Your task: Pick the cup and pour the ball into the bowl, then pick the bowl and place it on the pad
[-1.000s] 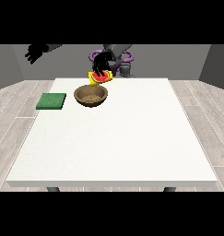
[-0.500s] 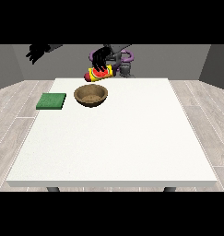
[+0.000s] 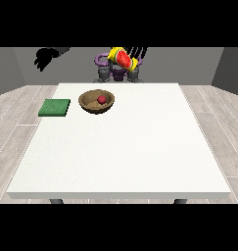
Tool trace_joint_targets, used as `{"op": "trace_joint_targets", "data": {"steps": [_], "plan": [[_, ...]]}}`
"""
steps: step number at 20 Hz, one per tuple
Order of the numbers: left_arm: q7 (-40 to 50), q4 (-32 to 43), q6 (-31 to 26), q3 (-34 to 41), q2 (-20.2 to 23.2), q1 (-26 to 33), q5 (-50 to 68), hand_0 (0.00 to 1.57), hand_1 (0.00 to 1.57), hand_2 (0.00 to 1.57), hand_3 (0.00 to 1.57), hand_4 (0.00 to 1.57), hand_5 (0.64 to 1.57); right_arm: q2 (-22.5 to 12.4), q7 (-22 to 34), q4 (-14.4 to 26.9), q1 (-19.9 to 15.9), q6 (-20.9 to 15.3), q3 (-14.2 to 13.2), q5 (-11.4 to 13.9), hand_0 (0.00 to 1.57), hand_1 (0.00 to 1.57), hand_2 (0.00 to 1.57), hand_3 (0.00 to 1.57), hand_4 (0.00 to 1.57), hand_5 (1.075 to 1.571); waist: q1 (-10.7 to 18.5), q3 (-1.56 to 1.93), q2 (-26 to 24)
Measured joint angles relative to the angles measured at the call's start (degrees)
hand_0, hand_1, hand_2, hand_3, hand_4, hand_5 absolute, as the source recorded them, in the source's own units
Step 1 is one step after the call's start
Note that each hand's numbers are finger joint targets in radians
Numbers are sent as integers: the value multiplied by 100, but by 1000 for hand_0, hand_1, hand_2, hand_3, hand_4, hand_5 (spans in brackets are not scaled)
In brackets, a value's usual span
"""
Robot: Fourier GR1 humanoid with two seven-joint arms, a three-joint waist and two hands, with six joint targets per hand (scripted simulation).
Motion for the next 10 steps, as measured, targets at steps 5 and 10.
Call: {"op": "trace_joint_targets", "data": {"steps": [5,10], "plan": [[-619,-727,-162,1482,32,147,1942,0,0,0,0,1058,1570,159,-35,22,49,-270,16,103,0,0,0,0,778,1558,382,-19,90],[-1239,-1133,-1213,2656,444,204,3678,0,0,0,0,1053,1563,529,-290,93,148,-634,54,231,0,0,0,0,728,1566,733,13,426]]}}
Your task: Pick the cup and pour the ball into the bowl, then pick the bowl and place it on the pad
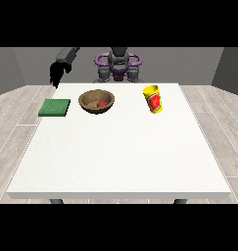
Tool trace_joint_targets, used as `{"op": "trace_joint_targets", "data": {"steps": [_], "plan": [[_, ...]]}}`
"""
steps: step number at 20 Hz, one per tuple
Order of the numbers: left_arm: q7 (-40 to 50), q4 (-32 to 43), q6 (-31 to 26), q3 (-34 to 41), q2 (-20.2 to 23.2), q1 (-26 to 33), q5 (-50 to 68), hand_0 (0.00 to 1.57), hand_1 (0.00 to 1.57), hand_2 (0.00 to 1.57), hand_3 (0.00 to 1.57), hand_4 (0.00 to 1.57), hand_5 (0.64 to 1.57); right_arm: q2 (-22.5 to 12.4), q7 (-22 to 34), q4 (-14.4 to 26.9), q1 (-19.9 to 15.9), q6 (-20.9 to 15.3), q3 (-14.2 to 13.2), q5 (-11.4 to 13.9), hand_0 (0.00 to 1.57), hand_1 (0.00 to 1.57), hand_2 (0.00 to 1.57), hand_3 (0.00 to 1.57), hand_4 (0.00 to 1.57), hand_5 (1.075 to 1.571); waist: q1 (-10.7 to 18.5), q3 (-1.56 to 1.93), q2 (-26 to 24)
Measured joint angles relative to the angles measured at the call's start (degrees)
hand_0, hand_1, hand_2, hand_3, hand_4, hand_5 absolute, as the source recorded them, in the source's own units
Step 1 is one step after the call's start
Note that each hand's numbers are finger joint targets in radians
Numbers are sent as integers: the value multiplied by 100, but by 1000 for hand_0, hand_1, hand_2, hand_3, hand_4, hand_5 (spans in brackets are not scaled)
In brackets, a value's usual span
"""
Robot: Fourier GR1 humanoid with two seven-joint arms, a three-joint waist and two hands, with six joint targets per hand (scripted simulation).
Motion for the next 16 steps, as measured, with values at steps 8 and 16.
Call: {"op": "trace_joint_targets", "data": {"steps": [8,16], "plan": [[-243,-145,-1552,1036,912,10,1551,0,0,0,0,1023,1560,396,-898,560,-80,-144,-73,37,0,0,0,0,701,1565,314,36,691],[-139,-372,-2146,1470,1513,413,2203,0,0,0,0,1009,1536,555,-1460,1482,-499,-184,65,176,0,0,0,0,536,1554,174,43,852]]}}
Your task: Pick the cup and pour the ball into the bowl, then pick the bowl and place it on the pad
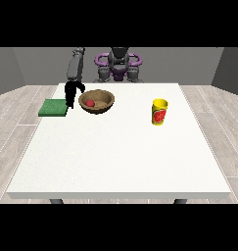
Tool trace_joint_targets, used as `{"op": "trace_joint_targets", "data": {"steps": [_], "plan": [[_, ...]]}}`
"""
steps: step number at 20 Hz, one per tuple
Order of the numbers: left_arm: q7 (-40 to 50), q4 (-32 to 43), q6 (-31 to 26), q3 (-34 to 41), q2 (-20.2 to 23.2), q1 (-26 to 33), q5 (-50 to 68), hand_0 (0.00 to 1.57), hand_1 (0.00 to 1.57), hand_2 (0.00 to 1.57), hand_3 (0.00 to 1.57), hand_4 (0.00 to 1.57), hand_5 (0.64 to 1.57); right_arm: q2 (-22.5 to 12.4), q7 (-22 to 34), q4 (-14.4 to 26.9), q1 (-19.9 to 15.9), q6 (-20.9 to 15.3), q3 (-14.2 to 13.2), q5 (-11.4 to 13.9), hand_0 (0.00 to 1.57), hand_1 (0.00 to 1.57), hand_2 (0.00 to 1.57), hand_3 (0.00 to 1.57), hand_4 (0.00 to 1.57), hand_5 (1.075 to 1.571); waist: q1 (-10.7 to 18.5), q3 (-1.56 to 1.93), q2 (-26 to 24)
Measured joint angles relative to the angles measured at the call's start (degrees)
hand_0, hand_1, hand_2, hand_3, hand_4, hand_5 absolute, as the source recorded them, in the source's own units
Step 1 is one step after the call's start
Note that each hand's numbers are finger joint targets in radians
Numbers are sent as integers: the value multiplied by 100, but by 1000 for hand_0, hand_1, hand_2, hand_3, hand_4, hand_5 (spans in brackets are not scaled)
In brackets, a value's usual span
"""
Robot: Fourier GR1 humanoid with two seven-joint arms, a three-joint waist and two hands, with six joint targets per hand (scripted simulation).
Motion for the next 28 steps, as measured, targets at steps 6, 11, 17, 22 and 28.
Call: {"op": "trace_joint_targets", "data": {"steps": [6,11,17,22,28], "plan": [[61,-257,-161,194,358,82,297,0,0,0,0,1016,1536,-24,-694,743,-348,69,-40,40,0,0,0,0,498,1551,-28,-14,317],[39,-406,-167,281,520,255,408,0,0,0,0,1018,1540,-112,-986,1109,-601,80,-26,78,0,0,0,0,449,1546,-111,-42,406],[144,-639,-178,273,551,386,573,0,0,0,0,1022,1537,-51,-1261,1391,-790,-39,-28,79,0,0,0,0,463,1550,-77,-77,407],[174,-501,-352,437,838,298,776,0,0,0,0,1023,1540,188,-1352,1375,-1016,-359,56,124,0,0,0,0,615,1568,-92,-90,490],[183,-558,-520,569,969,295,997,0,0,0,0,1056,1528,-161,-1356,1334,-710,-936,-39,283,1571,1571,1571,1571,912,1478,113,-216,583]]}}
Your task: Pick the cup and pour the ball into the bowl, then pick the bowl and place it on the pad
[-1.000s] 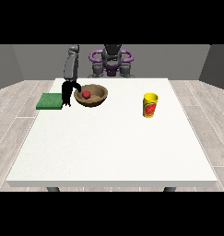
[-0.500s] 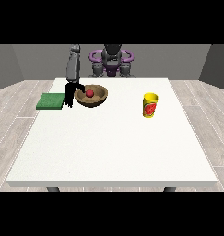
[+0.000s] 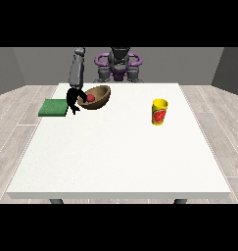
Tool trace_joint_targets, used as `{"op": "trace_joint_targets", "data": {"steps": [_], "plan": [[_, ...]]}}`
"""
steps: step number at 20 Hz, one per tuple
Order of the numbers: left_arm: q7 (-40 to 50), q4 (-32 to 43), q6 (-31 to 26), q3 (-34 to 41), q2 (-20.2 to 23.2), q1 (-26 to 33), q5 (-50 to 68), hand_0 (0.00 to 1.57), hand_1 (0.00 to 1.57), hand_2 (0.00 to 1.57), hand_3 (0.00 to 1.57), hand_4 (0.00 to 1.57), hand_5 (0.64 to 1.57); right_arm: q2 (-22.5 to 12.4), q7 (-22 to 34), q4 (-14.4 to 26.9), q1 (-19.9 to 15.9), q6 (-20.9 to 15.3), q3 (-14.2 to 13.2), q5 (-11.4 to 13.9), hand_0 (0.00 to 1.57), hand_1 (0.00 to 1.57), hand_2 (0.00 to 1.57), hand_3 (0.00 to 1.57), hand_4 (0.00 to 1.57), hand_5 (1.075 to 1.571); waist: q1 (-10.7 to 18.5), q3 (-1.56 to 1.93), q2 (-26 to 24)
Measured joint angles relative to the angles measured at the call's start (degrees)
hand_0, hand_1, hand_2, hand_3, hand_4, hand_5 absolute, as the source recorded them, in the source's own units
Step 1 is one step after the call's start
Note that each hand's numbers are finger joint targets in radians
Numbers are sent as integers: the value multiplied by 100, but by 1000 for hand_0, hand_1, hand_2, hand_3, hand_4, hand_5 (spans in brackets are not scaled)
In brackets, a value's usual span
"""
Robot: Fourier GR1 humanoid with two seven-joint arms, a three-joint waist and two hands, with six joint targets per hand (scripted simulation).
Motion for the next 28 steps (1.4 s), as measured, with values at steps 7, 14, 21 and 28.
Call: {"op": "trace_joint_targets", "data": {"steps": [7,14,21,28], "plan": [[-17,86,-100,111,103,-12,137,0,0,0,0,1170,1531,-42,187,-326,201,-519,172,125,1571,1571,1571,1242,1001,1546,135,49,0],[-180,592,-257,231,198,279,93,0,0,0,0,1199,1539,-671,1920,-562,49,-814,600,459,1571,1571,1571,1025,1044,1558,-121,175,-318],[-662,1189,-262,452,411,689,-129,0,0,0,0,1203,1541,-1747,3491,-847,-368,-468,846,767,1571,1571,1571,679,1085,1568,-704,199,-535],[-962,1346,-368,552,548,958,-107,0,0,0,0,1207,1548,-2654,3876,-780,-528,257,475,552,1571,1571,1571,566,1085,1564,-869,211,-535]]}}
